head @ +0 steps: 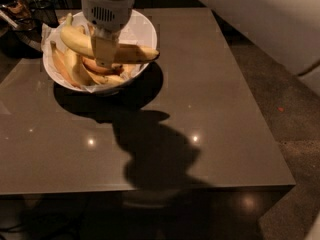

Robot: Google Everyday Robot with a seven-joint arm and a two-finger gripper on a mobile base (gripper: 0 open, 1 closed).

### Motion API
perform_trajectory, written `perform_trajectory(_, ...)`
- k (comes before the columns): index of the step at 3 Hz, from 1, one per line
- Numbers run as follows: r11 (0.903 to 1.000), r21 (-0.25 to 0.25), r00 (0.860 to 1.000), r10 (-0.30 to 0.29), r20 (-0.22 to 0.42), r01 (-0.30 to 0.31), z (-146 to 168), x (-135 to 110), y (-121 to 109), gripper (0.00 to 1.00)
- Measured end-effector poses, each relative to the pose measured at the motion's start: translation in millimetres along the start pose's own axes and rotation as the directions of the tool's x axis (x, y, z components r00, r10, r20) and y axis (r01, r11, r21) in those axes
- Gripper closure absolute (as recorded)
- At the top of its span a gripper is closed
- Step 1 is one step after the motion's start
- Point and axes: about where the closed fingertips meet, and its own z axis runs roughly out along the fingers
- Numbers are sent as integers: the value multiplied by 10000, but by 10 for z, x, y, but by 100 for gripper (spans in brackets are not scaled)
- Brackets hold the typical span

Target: Pick banana from white bowl

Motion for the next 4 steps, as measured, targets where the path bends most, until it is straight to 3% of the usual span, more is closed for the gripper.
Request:
perform_trajectory(1, 9949, -873, 9987, 501, -34, -502, -111, 99, 451, 100)
perform_trajectory(3, 9696, -1809, 9858, 1559, -618, -1646, -219, 250, 1173, 100)
perform_trajectory(4, 9686, -1808, 9848, 1622, -621, -1709, -213, 248, 1181, 100)
